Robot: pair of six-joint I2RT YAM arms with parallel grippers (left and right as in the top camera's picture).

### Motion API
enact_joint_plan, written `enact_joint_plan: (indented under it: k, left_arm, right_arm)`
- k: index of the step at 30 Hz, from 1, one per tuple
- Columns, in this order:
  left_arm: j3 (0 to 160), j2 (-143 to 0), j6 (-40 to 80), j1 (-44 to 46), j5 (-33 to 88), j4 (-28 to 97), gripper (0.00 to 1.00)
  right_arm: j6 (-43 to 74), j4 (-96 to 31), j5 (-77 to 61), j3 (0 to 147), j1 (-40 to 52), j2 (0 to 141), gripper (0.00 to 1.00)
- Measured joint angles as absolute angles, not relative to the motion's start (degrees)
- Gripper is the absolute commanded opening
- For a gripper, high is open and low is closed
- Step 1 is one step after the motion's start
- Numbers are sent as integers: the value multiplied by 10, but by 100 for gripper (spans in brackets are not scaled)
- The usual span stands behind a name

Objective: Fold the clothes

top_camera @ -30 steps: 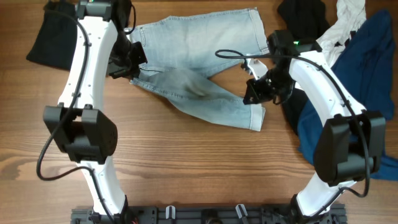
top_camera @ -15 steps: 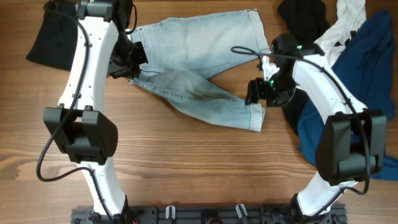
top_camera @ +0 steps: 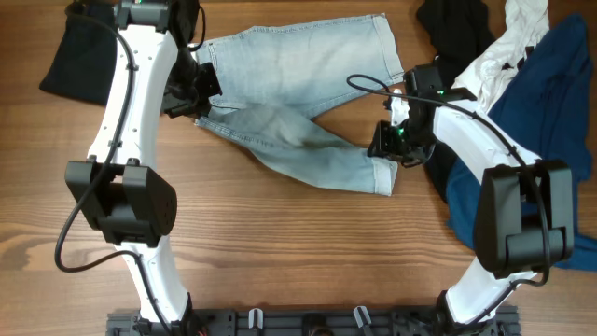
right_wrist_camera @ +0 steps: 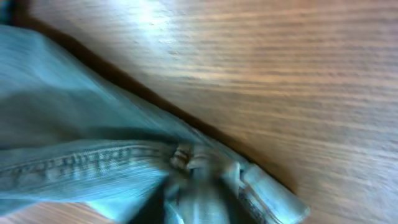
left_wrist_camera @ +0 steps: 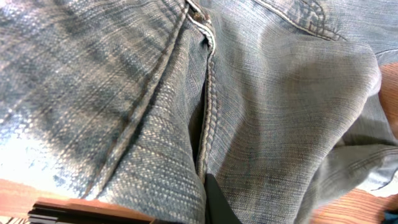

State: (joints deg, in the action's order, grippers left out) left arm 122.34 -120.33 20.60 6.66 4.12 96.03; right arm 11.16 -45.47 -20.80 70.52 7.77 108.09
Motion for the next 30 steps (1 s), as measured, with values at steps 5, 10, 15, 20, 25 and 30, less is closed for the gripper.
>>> enact_joint_plan:
  k: [5,10,15,20,25,30]
  left_arm:
    - [1223,-1203,206,67,39,961,4]
    - [1223,-1203,208,67,39,961,4]
    - [1223,-1203,219,67,37,961,4]
    - [1207,-1202,223,74,35,960,4]
    - [1114,-1196,235,79,26,958,4]
    - [994,-1177,270,79,0,954,4]
  right_arm:
    - [110,-451,-232,705,78,1081,4]
    - [109,-462,-236,702,78,1055,4]
    - [107,-495,-222,700,84,954,4]
    - [107,-512,-200,695,110,901,4]
    - [112,-504,-190,641,138,901,4]
    - [122,-498,-188,627,141,901,4]
